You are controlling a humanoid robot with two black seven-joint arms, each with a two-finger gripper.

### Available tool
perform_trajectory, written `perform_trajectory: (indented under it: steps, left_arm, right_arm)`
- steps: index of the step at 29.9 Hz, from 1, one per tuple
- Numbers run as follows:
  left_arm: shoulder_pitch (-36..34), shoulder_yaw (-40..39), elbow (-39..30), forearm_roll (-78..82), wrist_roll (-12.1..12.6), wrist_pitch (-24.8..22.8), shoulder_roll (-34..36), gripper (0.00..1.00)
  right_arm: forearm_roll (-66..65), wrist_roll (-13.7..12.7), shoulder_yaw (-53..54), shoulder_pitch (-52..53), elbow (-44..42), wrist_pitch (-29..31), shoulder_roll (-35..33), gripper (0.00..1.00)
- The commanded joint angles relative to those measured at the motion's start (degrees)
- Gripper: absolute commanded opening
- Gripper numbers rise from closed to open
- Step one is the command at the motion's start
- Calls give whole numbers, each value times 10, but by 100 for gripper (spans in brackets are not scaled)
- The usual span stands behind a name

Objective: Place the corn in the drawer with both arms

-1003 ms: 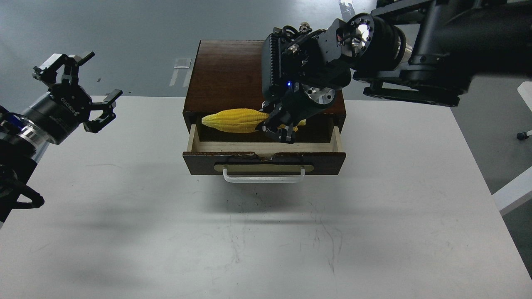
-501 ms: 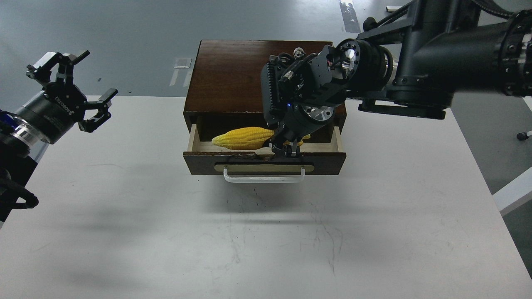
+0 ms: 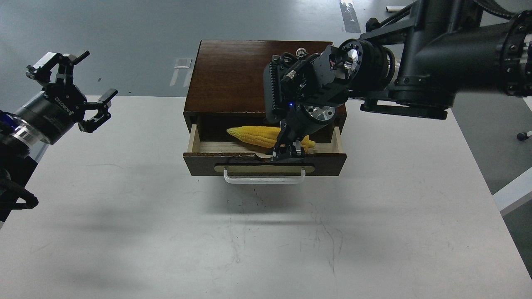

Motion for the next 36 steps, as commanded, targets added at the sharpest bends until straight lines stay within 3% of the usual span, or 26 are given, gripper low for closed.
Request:
perform_trajectory:
  steps: [1, 5, 9, 16, 21, 28, 36]
  left_arm:
    - [-1, 0, 0, -1, 0, 0, 1, 98]
    - [0, 0, 0, 0, 0, 0, 0, 98]
    - [-1, 0, 0, 0, 0, 0, -2, 98]
    - [-1, 0, 0, 0, 0, 0, -5, 98]
    - [-1, -1, 0, 0, 0, 0, -8, 98]
    - [1, -1, 1, 0, 0, 0, -24, 98]
    - [2, -1, 8, 1, 0, 0, -46, 98]
  right_arm:
    - [11, 0, 11, 16, 3, -2, -4, 73]
    - [70, 0, 40, 40, 3, -1, -23, 80]
    - [160, 0, 61, 53, -1, 0, -69, 94]
    - [369, 0, 87, 31, 4, 2, -173, 95]
    - [535, 0, 170, -81, 4, 2, -283, 95]
    - [669, 0, 422, -350, 1, -2, -401, 95]
    - [819, 0, 591, -570, -23, -4, -402, 96]
